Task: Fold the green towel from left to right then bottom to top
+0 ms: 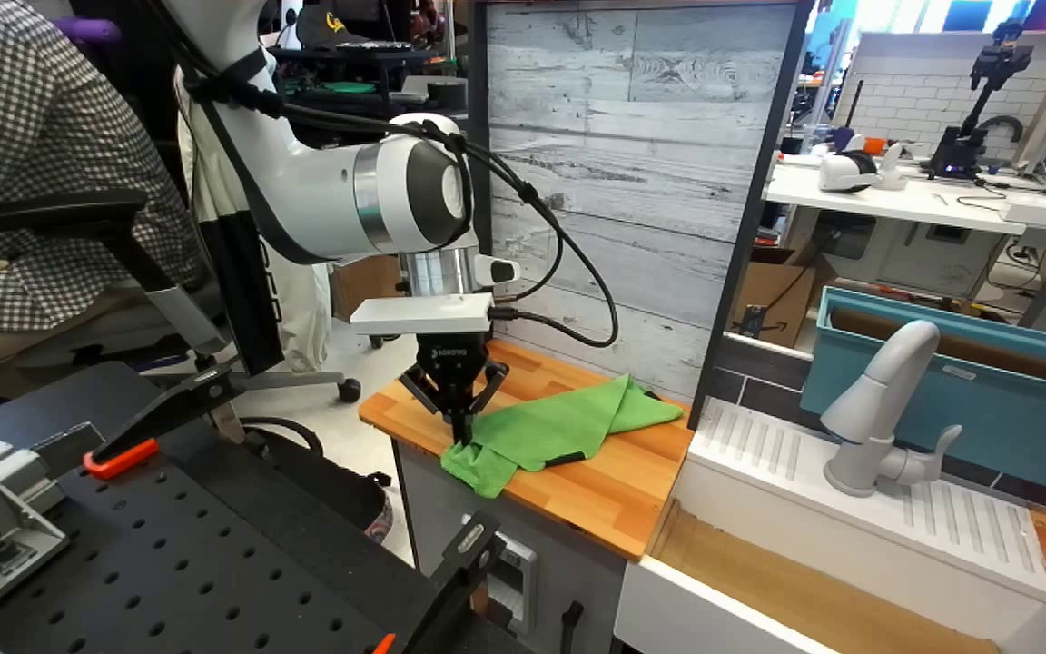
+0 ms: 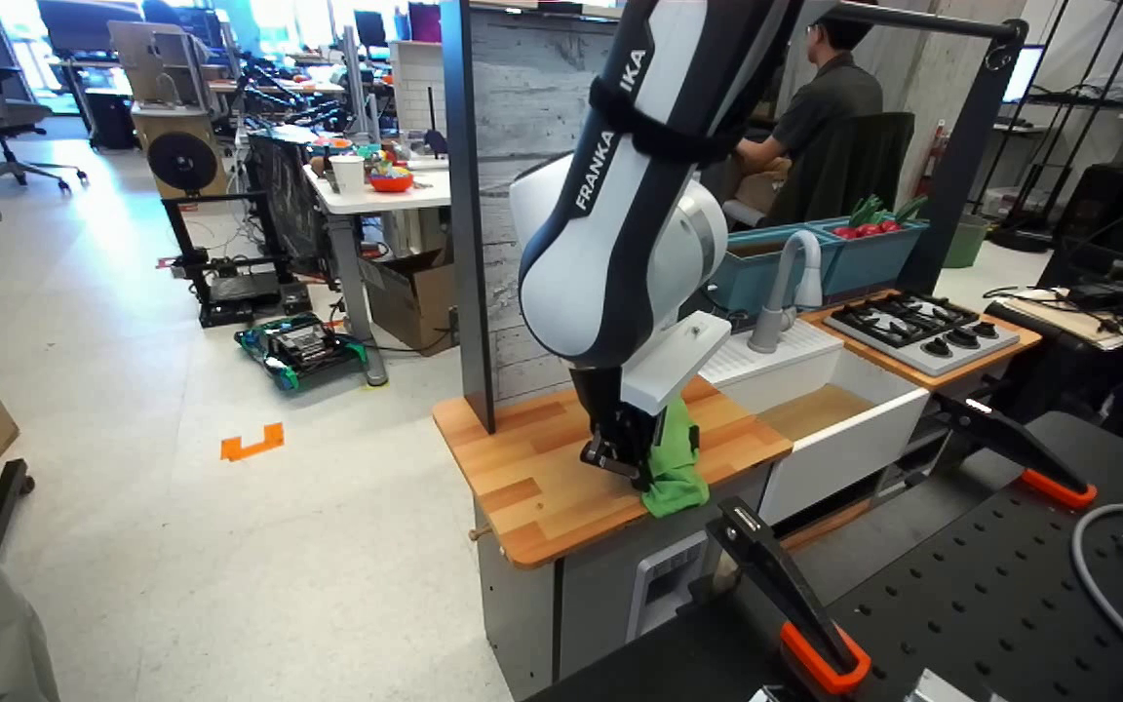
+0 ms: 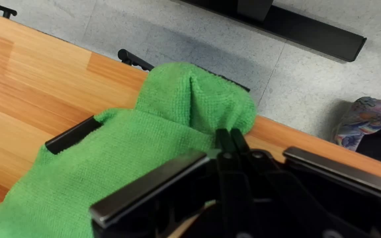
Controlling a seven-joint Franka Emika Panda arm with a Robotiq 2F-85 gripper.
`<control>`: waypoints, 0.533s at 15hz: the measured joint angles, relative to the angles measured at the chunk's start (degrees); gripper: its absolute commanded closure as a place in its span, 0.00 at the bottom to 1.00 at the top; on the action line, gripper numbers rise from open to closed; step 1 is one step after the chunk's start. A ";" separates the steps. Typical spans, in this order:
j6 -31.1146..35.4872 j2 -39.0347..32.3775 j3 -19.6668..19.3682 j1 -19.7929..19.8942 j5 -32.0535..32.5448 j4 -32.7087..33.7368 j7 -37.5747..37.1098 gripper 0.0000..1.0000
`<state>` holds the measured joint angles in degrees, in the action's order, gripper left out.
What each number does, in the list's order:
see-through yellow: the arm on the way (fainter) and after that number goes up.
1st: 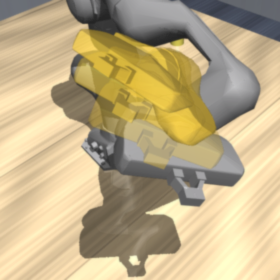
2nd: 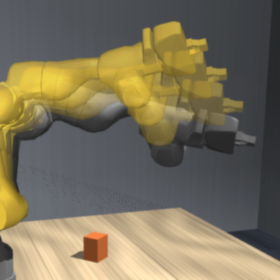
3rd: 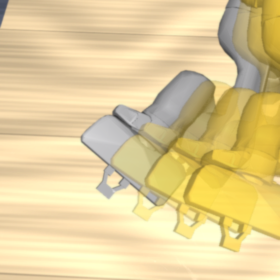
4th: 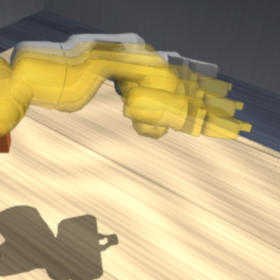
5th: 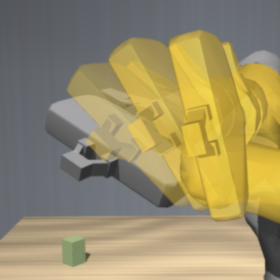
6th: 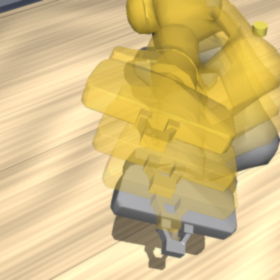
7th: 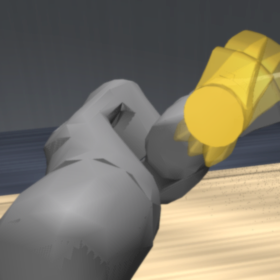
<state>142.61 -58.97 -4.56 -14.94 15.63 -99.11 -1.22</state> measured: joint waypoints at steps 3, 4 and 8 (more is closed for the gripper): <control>-0.21 0.57 0.00 0.05 0.00 0.50 0.02 0.99; -0.21 1.00 0.00 0.05 0.00 0.49 0.02 0.99; -0.21 3.81 -0.36 0.05 0.00 0.26 -0.23 0.99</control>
<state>142.40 -55.15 -4.92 -14.89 15.63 -98.84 -1.46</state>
